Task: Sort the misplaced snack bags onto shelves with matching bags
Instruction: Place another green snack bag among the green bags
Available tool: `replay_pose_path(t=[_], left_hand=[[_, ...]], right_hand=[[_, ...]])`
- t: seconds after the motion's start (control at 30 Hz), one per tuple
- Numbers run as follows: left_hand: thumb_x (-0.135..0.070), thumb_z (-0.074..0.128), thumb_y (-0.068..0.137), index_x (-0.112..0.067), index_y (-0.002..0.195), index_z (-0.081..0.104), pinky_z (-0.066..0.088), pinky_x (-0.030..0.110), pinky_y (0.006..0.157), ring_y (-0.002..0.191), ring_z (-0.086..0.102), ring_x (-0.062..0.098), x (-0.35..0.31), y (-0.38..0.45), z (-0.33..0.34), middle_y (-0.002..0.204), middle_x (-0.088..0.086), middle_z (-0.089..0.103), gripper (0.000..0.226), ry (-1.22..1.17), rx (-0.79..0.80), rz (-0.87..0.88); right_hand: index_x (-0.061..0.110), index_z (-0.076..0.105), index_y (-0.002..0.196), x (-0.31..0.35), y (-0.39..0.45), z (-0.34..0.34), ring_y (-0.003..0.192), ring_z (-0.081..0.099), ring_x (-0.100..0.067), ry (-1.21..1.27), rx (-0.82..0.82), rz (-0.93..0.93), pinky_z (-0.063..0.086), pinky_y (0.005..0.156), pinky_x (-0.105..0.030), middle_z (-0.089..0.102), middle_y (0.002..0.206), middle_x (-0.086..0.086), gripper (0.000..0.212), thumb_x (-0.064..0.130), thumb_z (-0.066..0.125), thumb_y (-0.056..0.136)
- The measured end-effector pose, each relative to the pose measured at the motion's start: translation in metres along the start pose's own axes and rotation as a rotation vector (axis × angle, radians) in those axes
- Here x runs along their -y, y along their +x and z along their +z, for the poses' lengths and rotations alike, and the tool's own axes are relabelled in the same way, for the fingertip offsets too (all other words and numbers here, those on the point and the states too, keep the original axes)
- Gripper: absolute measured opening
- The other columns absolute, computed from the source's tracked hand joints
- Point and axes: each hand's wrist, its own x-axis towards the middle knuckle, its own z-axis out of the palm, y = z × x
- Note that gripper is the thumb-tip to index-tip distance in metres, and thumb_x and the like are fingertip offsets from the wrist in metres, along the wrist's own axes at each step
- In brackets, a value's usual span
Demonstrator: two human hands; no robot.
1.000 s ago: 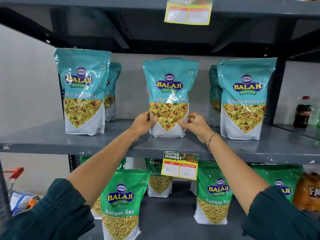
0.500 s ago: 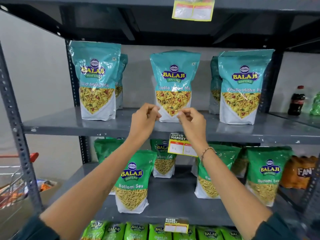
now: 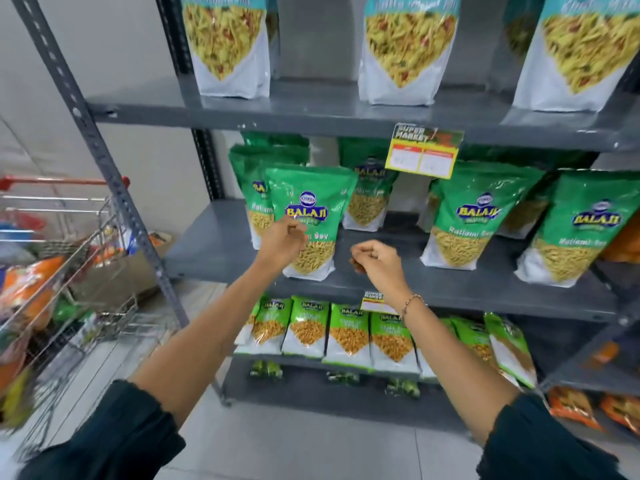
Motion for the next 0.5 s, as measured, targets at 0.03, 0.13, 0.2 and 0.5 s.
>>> replay_pose_path(t=[0.03,0.13,0.2,0.5], left_hand=[[-0.008,0.047,0.09,-0.001,0.097,0.064,0.049,0.032,0.075,0.09,0.066,0.027,0.015,0.004,-0.004,0.095,0.016,0.069,0.02,0.092,0.021,-0.085],[-0.008,0.048,0.08,0.0,0.085,0.068,0.047,0.034,0.074,0.084,0.063,0.03,0.059,0.02,-0.013,0.084,0.016,0.065,0.022,0.378,0.072,-0.188],[-0.009,0.048,0.075,-0.004,0.083,0.067,0.043,0.033,0.068,0.081,0.06,0.031,0.083,0.033,-0.014,0.083,0.017,0.063,0.021,0.372,0.023,-0.197],[-0.034,0.076,0.071,-0.009,0.135,0.03,0.039,0.049,0.106,0.127,0.045,0.034,0.122,0.077,0.001,0.14,0.016,0.045,0.083,0.291,0.267,-0.18]], right_hand=[[0.023,0.066,0.073,-0.012,0.004,0.003,0.073,0.068,-0.024,-0.03,0.055,0.062,0.057,0.08,-0.048,0.07,0.072,-0.005,0.012,0.018,0.061,0.083],[0.02,0.069,0.075,-0.04,0.016,0.013,0.074,0.067,-0.02,-0.127,0.16,0.16,0.057,0.083,-0.042,0.071,0.078,-0.007,0.008,0.019,0.063,0.08],[0.015,0.068,0.091,-0.051,0.023,0.02,0.083,0.065,-0.019,-0.165,0.154,0.163,0.054,0.08,-0.03,0.07,0.088,-0.007,0.012,0.018,0.063,0.08],[0.009,0.047,0.125,-0.06,0.079,0.059,0.117,0.056,-0.024,-0.178,0.227,0.032,0.045,0.102,-0.044,0.06,0.127,-0.012,0.062,0.023,0.075,0.072]])
